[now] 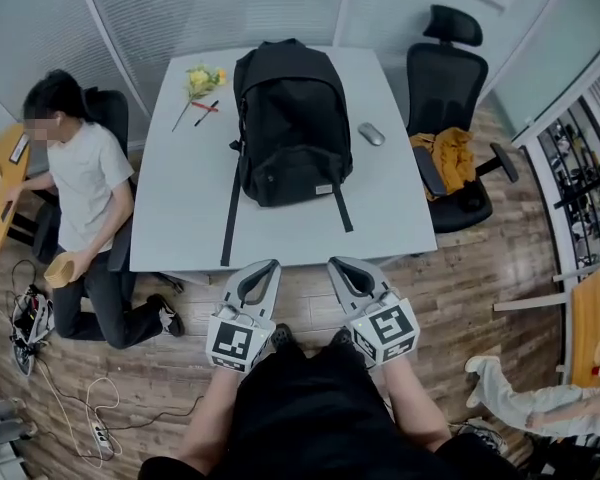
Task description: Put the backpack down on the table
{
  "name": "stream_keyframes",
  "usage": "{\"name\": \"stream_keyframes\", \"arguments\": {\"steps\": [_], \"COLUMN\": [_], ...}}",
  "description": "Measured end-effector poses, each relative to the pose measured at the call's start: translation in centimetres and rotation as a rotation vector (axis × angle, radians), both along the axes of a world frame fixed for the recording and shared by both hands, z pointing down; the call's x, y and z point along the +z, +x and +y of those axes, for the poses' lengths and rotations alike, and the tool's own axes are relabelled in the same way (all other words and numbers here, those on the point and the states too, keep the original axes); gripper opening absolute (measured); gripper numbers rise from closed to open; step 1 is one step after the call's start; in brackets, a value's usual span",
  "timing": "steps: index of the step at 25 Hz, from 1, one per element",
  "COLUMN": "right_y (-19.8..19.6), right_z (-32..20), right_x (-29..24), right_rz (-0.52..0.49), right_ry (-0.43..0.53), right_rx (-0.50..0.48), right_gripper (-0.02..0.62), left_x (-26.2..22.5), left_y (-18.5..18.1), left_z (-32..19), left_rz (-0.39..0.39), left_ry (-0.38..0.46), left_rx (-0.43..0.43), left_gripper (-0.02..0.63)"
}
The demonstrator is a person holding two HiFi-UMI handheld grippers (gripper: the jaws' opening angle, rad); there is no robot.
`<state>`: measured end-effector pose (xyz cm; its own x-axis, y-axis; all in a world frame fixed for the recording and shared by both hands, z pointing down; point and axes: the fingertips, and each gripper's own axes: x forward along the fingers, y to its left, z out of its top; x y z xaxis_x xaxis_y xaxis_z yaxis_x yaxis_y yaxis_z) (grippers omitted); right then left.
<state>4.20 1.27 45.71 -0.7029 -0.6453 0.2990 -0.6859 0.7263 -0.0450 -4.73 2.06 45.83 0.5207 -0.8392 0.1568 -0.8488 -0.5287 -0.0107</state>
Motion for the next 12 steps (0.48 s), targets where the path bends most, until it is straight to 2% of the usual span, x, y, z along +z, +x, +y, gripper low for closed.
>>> {"name": "stream_keyframes", "arguments": {"steps": [12], "right_y": [-1.3], "right_z": [0.3], "right_x": [-0.4], "right_rz": [0.021], "right_ry": [0.023], "right_rx": [-0.029], "right_gripper": [0.008], "left_x": [-0.5], "left_y": [-1.3], "left_z": [0.1], "left_rz": [0.004], "left_ry": [0.015], "left_rx": [-0.02], "left_gripper": [-0.002]}}
